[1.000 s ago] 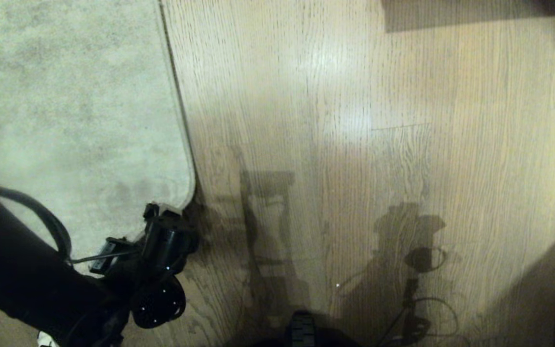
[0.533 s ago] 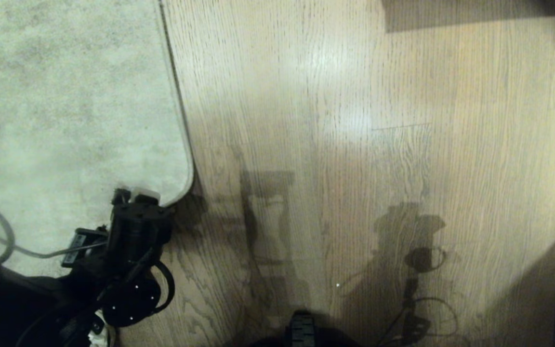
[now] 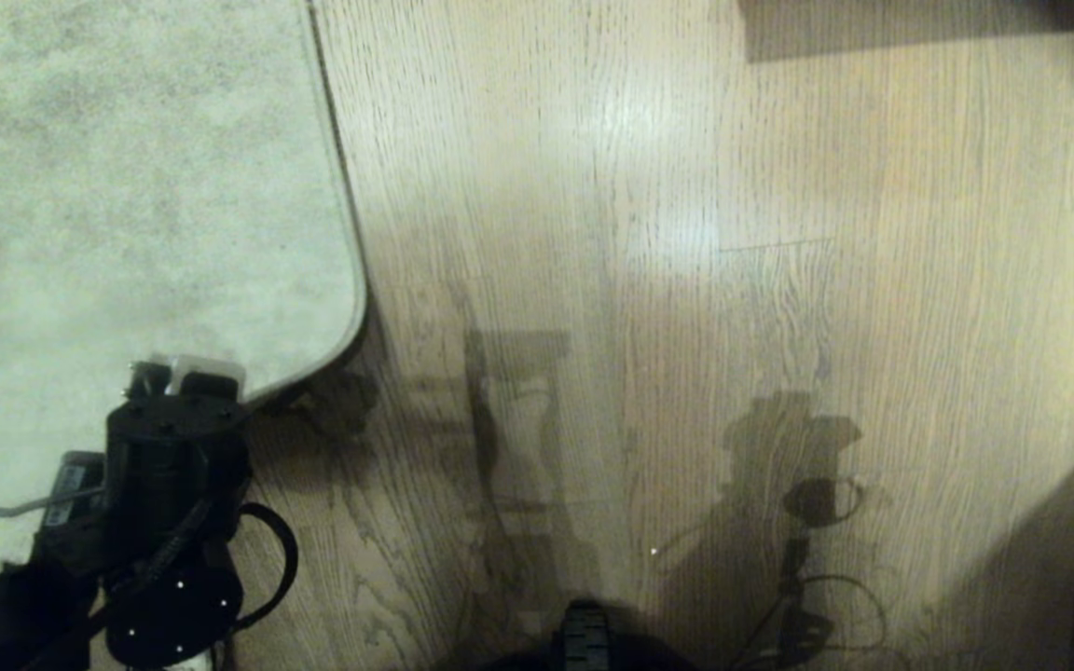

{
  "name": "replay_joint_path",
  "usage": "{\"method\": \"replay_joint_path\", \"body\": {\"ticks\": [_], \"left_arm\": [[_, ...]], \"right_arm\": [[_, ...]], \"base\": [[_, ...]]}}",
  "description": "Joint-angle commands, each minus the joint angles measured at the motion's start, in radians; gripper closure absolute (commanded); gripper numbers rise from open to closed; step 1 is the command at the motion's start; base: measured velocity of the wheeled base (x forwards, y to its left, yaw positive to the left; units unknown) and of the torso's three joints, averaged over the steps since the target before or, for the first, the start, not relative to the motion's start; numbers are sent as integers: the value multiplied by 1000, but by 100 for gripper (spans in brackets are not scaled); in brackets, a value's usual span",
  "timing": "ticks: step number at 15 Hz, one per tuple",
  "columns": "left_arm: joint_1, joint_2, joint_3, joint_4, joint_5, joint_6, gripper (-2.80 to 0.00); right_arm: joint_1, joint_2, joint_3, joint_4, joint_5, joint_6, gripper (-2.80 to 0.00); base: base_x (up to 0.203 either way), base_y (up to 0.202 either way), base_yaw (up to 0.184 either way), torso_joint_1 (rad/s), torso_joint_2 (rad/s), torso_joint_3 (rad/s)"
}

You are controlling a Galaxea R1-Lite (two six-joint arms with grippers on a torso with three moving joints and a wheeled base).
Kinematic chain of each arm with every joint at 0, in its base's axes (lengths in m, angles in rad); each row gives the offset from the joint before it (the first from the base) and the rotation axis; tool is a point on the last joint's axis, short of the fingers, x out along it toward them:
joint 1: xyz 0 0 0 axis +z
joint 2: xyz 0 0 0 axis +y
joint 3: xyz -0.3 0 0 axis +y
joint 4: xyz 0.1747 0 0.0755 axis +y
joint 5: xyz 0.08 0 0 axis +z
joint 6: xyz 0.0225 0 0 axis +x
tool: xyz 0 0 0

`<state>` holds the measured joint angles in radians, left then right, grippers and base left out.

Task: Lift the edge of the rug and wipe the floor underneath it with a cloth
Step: Lift up the carpet

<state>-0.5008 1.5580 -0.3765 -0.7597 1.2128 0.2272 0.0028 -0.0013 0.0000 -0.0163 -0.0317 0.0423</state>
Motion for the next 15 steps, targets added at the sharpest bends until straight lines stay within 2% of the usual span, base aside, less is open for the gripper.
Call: {"method": "replay_joint_path", "body": {"ticks": [1, 7, 11, 15], "left_arm": [[36, -78, 37, -5, -12, 1, 0], [153, -132, 77, -6, -127, -24, 0], [162, -149, 79, -7, -133, -46, 0], [158, -184, 95, -3, -162, -34, 0]], "right_arm": [[0, 1, 0, -1, -1, 1, 0], [0, 1, 0, -1, -1, 1, 0], [0, 1, 0, -1, -1, 1, 0], [0, 1, 0, -1, -1, 1, 0]], "base": [[0, 0, 0, 0, 0, 0], [0, 0, 0, 0, 0, 0], [0, 0, 0, 0, 0, 0], [0, 0, 0, 0, 0, 0]]}}
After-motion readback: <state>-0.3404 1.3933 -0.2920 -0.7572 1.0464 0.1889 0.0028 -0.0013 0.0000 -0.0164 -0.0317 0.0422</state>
